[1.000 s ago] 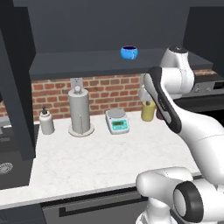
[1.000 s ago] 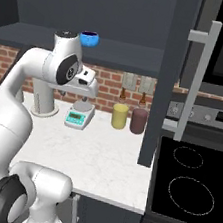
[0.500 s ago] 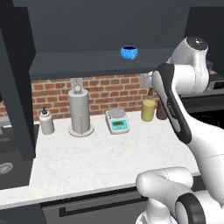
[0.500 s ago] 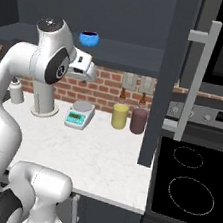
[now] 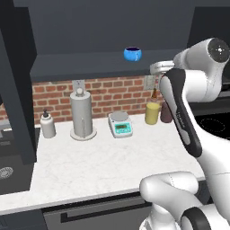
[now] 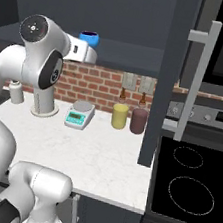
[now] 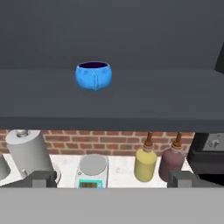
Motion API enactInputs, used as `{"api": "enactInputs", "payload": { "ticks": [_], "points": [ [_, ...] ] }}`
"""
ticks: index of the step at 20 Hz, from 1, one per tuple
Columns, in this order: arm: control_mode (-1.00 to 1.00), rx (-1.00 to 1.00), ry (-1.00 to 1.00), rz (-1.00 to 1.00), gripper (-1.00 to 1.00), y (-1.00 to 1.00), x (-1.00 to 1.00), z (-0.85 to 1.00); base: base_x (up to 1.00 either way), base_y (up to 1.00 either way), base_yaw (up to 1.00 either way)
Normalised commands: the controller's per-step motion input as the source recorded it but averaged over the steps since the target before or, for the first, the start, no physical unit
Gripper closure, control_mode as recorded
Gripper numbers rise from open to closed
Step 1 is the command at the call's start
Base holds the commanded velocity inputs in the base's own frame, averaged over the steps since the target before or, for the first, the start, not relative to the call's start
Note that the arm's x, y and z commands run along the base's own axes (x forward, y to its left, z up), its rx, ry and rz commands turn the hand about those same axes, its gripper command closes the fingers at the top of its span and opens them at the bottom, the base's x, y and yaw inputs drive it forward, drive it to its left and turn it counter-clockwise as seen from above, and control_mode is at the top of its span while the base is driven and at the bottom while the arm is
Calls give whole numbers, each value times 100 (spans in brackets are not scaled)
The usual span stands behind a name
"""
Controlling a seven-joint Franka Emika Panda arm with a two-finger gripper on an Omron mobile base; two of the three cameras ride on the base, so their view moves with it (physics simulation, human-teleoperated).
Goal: Gather all objects into one cabinet and sort the glasses and bowls to opposite sides.
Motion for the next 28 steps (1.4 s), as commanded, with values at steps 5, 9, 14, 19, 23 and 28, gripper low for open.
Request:
{"api": "enactInputs", "payload": {
  "ticks": [5, 9, 14, 19, 23, 28],
  "points": [
    [-100, 0, -25, 0, -100, 12, 5, 18, 0, 0, 0],
    [-100, 0, -11, 0, -100, 6, 15, 0, 0, 0, 0],
    [-100, 0, -1, 1, -100, 2, 9, 0, 0, 0, 0],
    [-100, 0, 0, 0, -100, 0, 0, 0, 0, 0, 0],
    [-100, 0, 0, 0, -100, 0, 0, 0, 0, 0, 0],
    [-100, 0, 0, 0, -100, 0, 0, 0, 0, 0, 0]
  ]
}}
